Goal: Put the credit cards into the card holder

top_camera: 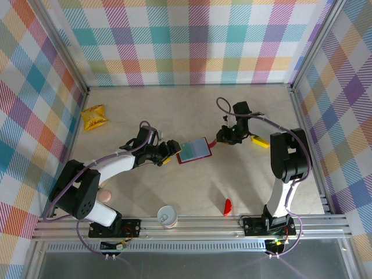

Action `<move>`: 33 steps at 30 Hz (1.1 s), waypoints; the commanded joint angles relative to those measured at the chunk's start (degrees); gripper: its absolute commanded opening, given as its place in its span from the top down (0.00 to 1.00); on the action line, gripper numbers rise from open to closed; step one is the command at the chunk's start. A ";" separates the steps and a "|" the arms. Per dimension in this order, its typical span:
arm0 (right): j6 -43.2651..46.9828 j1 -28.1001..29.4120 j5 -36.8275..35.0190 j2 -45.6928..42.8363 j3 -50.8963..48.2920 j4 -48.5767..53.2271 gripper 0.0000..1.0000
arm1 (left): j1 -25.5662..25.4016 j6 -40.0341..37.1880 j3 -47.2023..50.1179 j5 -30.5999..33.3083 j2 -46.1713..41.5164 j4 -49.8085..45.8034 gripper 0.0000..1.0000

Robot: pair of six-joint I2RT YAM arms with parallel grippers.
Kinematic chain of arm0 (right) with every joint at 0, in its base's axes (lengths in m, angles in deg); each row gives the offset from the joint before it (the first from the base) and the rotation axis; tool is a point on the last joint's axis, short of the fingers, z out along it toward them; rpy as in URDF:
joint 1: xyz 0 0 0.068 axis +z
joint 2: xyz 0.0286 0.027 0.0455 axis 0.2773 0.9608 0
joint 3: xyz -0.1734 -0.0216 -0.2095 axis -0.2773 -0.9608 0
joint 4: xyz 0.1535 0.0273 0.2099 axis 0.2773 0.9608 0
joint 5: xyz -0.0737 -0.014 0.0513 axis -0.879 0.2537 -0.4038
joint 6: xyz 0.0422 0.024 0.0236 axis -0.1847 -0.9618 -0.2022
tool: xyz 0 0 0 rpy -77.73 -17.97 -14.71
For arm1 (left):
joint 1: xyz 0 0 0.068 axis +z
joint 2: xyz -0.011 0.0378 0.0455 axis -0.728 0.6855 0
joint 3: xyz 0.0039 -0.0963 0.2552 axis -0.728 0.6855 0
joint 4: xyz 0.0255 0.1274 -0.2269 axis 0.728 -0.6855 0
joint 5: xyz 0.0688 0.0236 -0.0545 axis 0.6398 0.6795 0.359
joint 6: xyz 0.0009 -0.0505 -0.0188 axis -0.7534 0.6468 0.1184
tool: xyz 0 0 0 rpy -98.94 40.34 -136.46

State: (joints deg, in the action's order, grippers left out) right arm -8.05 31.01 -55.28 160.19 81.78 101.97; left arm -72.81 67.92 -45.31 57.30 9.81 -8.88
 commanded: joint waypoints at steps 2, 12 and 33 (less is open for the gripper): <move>1.65 -0.33 2.71 1.40 2.68 0.22 0.78 | 0.42 -0.17 -0.02 -0.78 -0.99 -0.54 0.28; 1.70 -0.33 5.29 2.17 3.31 -0.62 0.78 | 0.42 0.00 -0.09 -1.04 -0.29 0.04 0.29; 1.08 -0.33 5.11 3.09 2.42 -1.64 0.90 | 0.42 0.62 0.04 -1.14 0.24 0.95 0.31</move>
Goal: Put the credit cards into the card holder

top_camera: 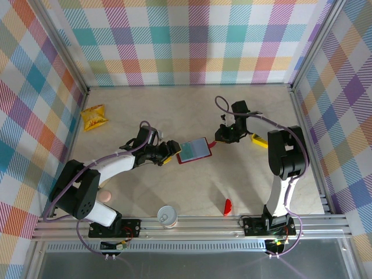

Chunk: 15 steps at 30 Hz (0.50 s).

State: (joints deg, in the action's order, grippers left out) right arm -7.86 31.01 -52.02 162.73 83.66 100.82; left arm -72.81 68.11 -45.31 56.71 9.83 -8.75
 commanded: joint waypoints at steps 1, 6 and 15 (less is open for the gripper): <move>0.81 -0.33 1.94 0.51 0.51 -0.51 0.94 | 0.42 0.42 0.03 -0.54 0.30 0.82 0.31; -1.76 -0.33 2.29 -2.56 -2.89 -2.90 1.00 | 0.42 0.09 -0.45 -0.01 0.01 -0.40 0.31; -13.19 4.00 0.54 -13.42 -16.87 -9.79 1.00 | 1.91 -4.70 -5.31 3.54 0.84 -8.47 0.28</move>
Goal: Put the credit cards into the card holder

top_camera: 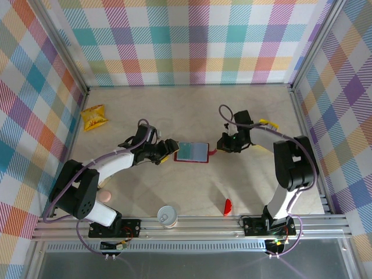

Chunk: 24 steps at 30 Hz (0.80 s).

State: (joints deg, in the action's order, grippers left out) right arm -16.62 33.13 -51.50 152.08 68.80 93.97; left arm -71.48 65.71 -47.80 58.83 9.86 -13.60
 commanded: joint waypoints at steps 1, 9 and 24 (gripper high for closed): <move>-4.76 2.27 0.48 -3.17 -2.91 -3.49 1.00 | 0.58 -3.01 -3.63 2.42 1.28 -5.47 0.27; -5.55 2.38 2.01 -4.28 -5.29 -4.98 1.00 | 0.58 -7.72 -6.51 -0.24 5.26 -6.15 0.24; -6.00 2.39 3.49 -3.10 -6.26 -7.66 1.00 | 0.58 -20.80 -15.86 1.53 12.25 -15.03 0.27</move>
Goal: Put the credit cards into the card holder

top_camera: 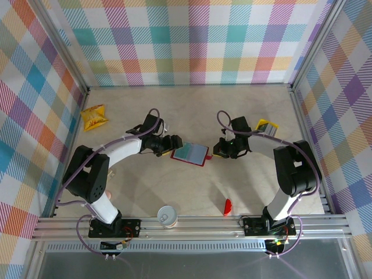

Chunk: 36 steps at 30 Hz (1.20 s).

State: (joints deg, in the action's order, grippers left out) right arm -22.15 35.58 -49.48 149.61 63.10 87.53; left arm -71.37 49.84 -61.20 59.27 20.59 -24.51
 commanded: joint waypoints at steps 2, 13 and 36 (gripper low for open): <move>-0.51 -0.06 0.85 -0.71 -0.56 -1.17 1.00 | 0.38 -7.43 -4.91 2.73 3.18 -7.15 0.27; 0.37 -1.75 -1.61 1.77 5.30 -0.04 1.00 | 0.39 -8.73 -7.78 2.79 7.59 -7.15 0.26; -0.02 -1.94 0.78 5.40 7.44 -0.03 1.00 | 0.39 0.17 -6.85 -0.73 11.08 -2.04 0.25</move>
State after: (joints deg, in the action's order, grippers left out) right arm -22.11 33.79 -50.32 154.03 69.68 87.33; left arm -71.37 48.51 -68.59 59.75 30.86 -27.53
